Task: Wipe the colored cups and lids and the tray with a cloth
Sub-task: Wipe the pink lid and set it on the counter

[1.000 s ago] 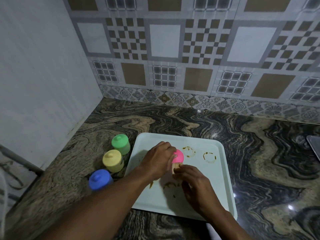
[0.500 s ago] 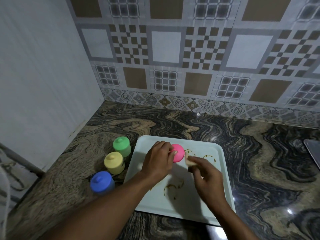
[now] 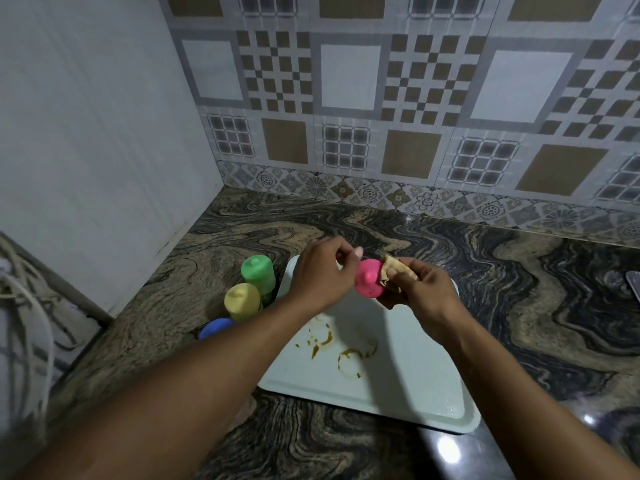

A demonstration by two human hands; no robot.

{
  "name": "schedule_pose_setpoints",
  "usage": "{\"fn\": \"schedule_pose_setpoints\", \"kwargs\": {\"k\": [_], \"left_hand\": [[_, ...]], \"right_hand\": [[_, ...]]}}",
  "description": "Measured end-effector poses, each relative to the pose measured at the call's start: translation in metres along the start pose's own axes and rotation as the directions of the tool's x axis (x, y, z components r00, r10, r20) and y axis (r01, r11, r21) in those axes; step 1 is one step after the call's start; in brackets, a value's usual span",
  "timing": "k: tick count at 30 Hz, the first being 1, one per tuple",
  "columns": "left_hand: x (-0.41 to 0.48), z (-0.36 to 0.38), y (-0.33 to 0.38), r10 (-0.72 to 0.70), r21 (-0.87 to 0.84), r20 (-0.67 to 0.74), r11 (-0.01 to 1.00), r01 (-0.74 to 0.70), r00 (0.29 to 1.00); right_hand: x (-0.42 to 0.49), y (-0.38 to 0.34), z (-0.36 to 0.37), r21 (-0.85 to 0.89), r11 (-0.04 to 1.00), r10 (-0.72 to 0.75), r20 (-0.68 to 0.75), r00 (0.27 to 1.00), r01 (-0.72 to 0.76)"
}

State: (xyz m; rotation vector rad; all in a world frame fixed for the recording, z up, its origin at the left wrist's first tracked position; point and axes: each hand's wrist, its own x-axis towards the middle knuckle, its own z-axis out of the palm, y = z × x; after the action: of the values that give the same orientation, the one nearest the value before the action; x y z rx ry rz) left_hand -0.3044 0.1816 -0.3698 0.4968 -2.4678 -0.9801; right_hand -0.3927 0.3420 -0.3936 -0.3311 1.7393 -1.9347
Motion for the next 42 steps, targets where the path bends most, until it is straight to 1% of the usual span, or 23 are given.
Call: {"fn": "schedule_pose_setpoints", "kwargs": {"k": [1,2,4,5,7,10,12,14,16,18,19,21,23,25,27,29,30,32,35,37,38,39,42], "left_hand": [[0.005,-0.006,0.001,-0.071,-0.055,0.049,0.996,0.073,0.996],[0.011,-0.012,0.003,-0.138,-0.111,0.149,0.982,0.156,0.979],[0.018,-0.020,0.006,-0.209,-0.190,0.387,0.935,0.299,0.898],[0.021,-0.023,0.008,-0.215,-0.194,0.466,0.921,0.336,0.858],[0.023,-0.029,0.009,-0.235,-0.171,0.531,0.912,0.374,0.814],[0.023,-0.030,0.005,-0.303,-0.182,0.554,0.865,0.468,0.775],[0.021,-0.027,0.002,-0.337,-0.243,0.561,0.807,0.539,0.756],[0.020,-0.023,0.001,-0.357,-0.331,0.547,0.739,0.587,0.757],[0.019,-0.021,0.001,-0.356,-0.431,0.530,0.668,0.606,0.770],[0.017,-0.017,0.001,-0.355,-0.507,0.515,0.607,0.612,0.780],[0.016,-0.016,0.001,-0.365,-0.535,0.503,0.580,0.614,0.783],[0.013,-0.013,0.000,-0.403,-0.576,0.476,0.530,0.623,0.782],[0.010,-0.011,-0.001,-0.449,-0.617,0.448,0.471,0.631,0.773],[0.008,-0.007,-0.003,-0.496,-0.670,0.414,0.402,0.624,0.763],[0.008,-0.004,-0.001,-0.529,-0.723,0.401,0.318,0.613,0.748],[0.009,-0.004,0.004,-0.533,-0.755,0.419,0.246,0.608,0.735],[0.009,-0.004,0.006,-0.531,-0.756,0.430,0.231,0.613,0.730],[0.011,-0.006,0.008,-0.522,-0.769,0.443,0.198,0.608,0.729],[0.012,-0.010,0.003,-0.513,-0.785,0.452,0.160,0.599,0.729],[0.010,-0.009,0.000,-0.500,-0.755,0.467,0.203,0.623,0.729],[0.010,-0.008,0.000,-0.490,-0.737,0.477,0.229,0.636,0.730],[0.009,-0.007,0.000,-0.482,-0.724,0.485,0.246,0.644,0.729],[0.006,-0.009,0.002,-0.457,-0.706,0.531,0.227,0.671,0.713]], "right_hand": [[0.001,-0.002,-0.001,-0.005,1.000,0.000,0.035,0.999,0.000],[0.001,-0.004,-0.001,-0.007,1.000,0.005,0.076,0.997,-0.004],[0.001,-0.007,-0.001,-0.023,1.000,0.019,0.146,0.989,-0.016],[0.000,-0.008,0.000,-0.028,0.999,0.025,0.164,0.986,-0.021],[-0.002,-0.010,0.003,-0.026,0.999,0.032,0.180,0.983,-0.028],[-0.005,-0.009,0.008,-0.034,0.999,-0.006,0.134,0.991,0.011],[-0.006,-0.006,0.008,-0.075,0.992,-0.102,0.047,0.994,0.105],[-0.008,-0.001,0.010,-0.164,0.960,-0.229,-0.003,0.973,0.225],[-0.014,0.010,0.014,-0.344,0.877,-0.366,-0.023,0.930,0.336],[-0.025,0.020,0.019,-0.503,0.746,-0.521,-0.034,0.853,0.436],[-0.030,0.025,0.022,-0.539,0.696,-0.583,-0.040,0.811,0.474],[-0.039,0.032,0.028,-0.547,0.654,-0.645,-0.044,0.763,0.522],[-0.046,0.039,0.034,-0.569,0.600,-0.692,-0.018,0.721,0.562],[-0.050,0.043,0.040,-0.624,0.500,-0.742,0.049,0.669,0.600],[-0.053,0.041,0.047,-0.643,0.431,-0.740,0.150,0.655,0.633],[-0.054,0.038,0.051,-0.620,0.394,-0.716,0.255,0.650,0.678],[-0.055,0.037,0.050,-0.598,0.399,-0.715,0.271,0.644,0.695],[-0.057,0.034,0.041,-0.558,0.445,-0.742,0.209,0.638,0.700],[-0.055,0.027,0.024,-0.557,0.566,-0.743,-0.025,0.669,0.608],[-0.051,0.021,0.022,-0.519,0.655,-0.698,-0.136,0.703,0.549],[-0.049,0.019,0.023,-0.507,0.673,-0.683,-0.146,0.716,0.539],[-0.048,0.017,0.026,-0.514,0.664,-0.686,-0.130,0.716,0.543],[-0.045,0.016,0.029,-0.589,0.582,-0.716,-0.044,0.696,0.561]]}}
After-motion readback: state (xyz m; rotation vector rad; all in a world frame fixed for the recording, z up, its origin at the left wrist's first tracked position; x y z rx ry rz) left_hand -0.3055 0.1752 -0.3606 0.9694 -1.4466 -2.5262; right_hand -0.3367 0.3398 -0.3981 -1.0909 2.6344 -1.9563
